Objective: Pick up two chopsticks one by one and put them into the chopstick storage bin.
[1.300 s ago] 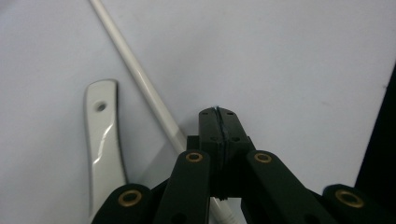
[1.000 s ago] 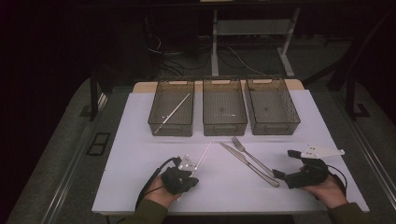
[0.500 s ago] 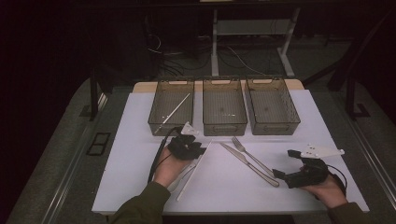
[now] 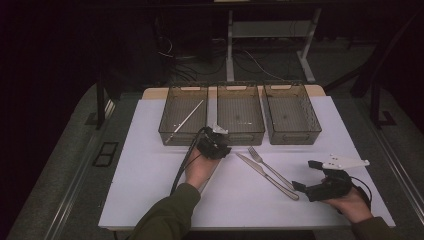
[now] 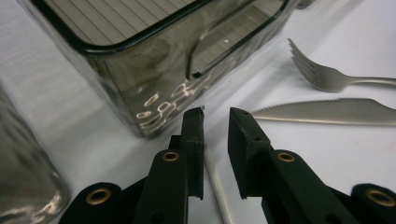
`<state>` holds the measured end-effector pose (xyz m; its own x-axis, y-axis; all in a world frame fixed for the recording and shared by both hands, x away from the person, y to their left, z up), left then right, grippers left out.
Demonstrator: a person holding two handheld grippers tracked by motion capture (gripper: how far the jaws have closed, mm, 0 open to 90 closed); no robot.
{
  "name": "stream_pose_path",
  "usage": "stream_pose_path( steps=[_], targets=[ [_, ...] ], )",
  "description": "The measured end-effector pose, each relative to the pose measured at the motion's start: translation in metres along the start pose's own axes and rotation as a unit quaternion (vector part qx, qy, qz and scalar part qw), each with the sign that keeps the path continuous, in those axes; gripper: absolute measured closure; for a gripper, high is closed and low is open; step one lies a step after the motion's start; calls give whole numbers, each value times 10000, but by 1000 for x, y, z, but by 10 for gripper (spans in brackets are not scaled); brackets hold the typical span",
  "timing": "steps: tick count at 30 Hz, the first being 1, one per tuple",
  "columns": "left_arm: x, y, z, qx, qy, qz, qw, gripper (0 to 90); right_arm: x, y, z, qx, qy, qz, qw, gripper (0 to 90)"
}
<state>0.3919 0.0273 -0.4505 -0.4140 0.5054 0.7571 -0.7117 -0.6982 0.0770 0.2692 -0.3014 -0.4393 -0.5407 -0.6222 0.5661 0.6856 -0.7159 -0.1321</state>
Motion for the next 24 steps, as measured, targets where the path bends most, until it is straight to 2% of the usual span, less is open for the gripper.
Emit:
stream_pose_path(
  steps=[6, 9, 14, 24],
  targets=[
    [-8, -3, -1, 28, -100, 58, 9999, 786, 1, 0, 0, -12, -1, 9, 10000, 5],
    [-9, -5, -1, 25, -77, 55, 10000, 838, 1, 0, 0, -13, 0, 9, 10000, 5],
    [-8, -3, -1, 1, -93, 35, 10000, 852, 0, -1, 0, -3, -1, 14, 10000, 5],
    [-2, 16, -3, -76, -63, -224, 9997, 861, 1, -1, 0, -9, 0, 13, 10000, 5]
  ],
)
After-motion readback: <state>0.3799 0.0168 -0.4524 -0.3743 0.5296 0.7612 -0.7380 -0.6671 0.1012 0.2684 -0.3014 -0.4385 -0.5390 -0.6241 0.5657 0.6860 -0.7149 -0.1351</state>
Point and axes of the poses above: each handheld gripper's, and its own axes: x roughly backward along the jaws, z roughly out of its top, y roughly to its right, the point moved 2 cm from there along -x, roughly forward along the jaws, and after that the axes turned 1 degree about -y, right-handed, at the moved point
